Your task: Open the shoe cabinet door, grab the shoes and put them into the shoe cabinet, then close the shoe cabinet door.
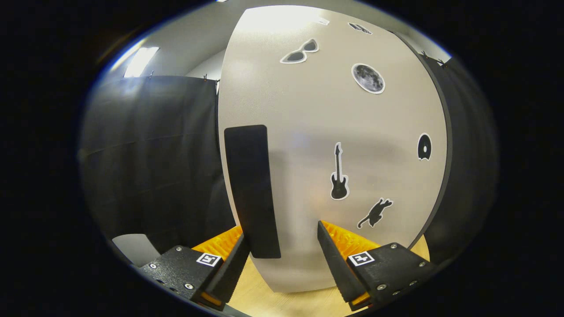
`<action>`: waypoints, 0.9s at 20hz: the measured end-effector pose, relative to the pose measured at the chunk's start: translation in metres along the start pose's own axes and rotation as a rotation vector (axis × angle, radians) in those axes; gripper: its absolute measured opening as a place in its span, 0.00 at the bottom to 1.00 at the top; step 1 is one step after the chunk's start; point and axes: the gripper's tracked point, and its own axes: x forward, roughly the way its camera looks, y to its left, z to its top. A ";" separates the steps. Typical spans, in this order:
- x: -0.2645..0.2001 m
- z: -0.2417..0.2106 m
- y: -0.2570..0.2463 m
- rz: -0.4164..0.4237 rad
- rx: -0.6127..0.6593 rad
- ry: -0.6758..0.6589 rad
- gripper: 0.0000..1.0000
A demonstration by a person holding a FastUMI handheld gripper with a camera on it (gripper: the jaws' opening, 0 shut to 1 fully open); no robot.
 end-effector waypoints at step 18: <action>0.039 0.003 0.001 -0.264 0.020 -0.083 0.94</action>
